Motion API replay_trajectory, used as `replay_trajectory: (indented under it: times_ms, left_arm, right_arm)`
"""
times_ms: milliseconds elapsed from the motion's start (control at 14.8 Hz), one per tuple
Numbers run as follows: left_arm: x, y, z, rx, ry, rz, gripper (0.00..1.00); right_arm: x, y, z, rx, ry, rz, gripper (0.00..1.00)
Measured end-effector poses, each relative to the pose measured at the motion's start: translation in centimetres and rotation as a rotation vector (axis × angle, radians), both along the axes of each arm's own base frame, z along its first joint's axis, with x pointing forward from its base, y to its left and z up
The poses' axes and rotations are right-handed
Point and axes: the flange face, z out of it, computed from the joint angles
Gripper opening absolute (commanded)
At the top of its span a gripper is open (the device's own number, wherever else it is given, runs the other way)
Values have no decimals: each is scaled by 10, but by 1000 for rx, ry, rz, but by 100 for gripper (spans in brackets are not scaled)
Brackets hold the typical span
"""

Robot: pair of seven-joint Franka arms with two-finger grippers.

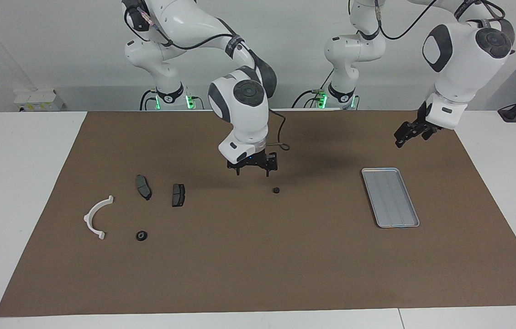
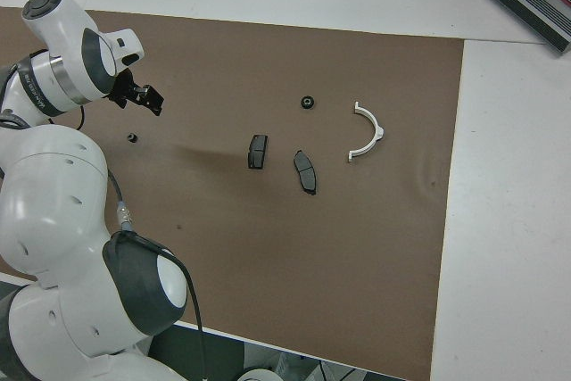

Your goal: Place bearing gear from tray to pile

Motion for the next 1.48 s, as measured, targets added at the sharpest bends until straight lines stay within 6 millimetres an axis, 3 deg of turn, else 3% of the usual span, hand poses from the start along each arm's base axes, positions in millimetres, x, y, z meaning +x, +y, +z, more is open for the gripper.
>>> replay_trajectory:
  times_ms: [202, 404, 606, 943, 1279, 1481]
  left_arm:
    - [0, -4, 2, 0, -1, -8, 100]
    - [2, -5, 23, 0, 13, -9, 100]
    - [1, -7, 43, 0, 21, -11, 100]
    - [-4, -10, 46, 2, 55, -17, 100]
    - [-6, -9, 49, 0, 55, -35, 100]
    - [-6, -11, 49, 0, 55, -44, 100]
  right_arm:
    - [-9, 52, -39, -29, -21, -69, 100]
    - [-4, 78, -76, -29, -42, -93, 100]
    - [4, 80, -90, -25, -53, -101, 100]
    - [13, 74, -91, -13, -74, -142, 99]
    - [22, 50, -115, -3, -34, -251, 99]
    - [18, 54, -118, -2, -25, -251, 98]
